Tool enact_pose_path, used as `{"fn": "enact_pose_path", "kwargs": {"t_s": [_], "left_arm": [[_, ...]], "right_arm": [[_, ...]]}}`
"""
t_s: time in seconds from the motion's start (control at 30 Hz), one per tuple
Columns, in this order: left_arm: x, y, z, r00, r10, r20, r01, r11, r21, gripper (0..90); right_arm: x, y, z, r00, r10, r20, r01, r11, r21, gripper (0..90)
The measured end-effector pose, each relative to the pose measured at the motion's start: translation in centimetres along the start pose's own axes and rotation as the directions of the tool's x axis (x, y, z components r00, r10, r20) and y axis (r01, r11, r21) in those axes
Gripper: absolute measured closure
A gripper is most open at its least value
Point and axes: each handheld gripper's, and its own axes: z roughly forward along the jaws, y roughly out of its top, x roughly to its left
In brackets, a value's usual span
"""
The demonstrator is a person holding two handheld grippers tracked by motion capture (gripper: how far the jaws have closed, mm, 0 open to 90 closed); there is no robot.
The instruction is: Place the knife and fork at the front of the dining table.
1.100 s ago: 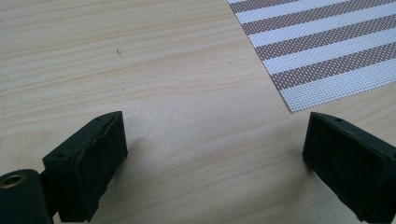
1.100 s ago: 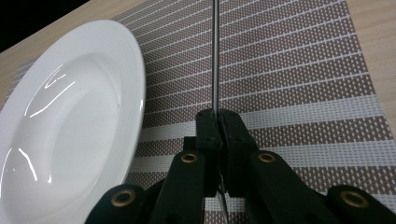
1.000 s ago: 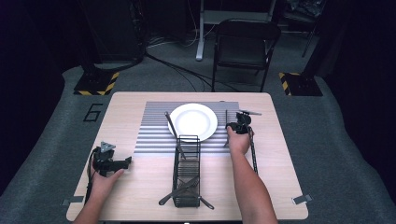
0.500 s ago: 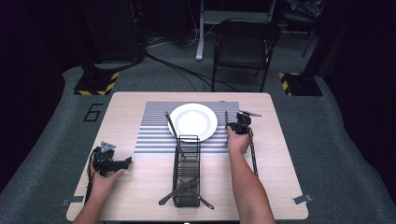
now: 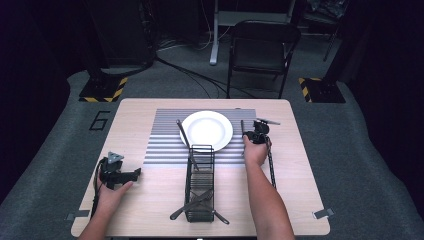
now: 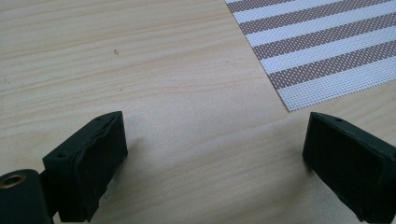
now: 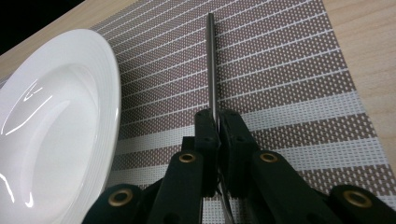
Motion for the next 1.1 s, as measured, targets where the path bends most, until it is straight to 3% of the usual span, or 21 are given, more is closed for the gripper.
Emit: {"fn": "enact_pose_path", "kwargs": {"t_s": [0.53, 0.87, 0.97, 1.1], "left_arm": [[0.0, 0.0, 0.0, 1.0, 0.0, 0.0, 0.0, 1.0, 0.0, 6.2], [0.0, 0.0, 0.0, 1.0, 0.0, 0.0, 0.0, 1.0, 0.0, 6.2], [0.0, 0.0, 0.0, 1.0, -0.001, 0.0, 0.001, 1.0, 0.0, 6.2], [0.1, 0.0, 0.0, 1.0, 0.001, 0.008, -0.001, 1.0, 0.004, 6.7]], "right_arm": [[-0.2, -0.1, -0.3, 0.9997, -0.013, 0.022, 0.013, 0.9999, 0.007, 81.8], [0.3, -0.4, -2.0, 0.9956, -0.083, 0.042, 0.084, 0.9964, -0.013, 77.8], [0.6, -0.3, -3.1, 0.9897, -0.133, 0.052, 0.135, 0.9906, -0.023, 77.4], [0.6, -0.3, -4.6, 0.9857, -0.167, 0.024, 0.167, 0.9856, -0.025, 74.9]]}}
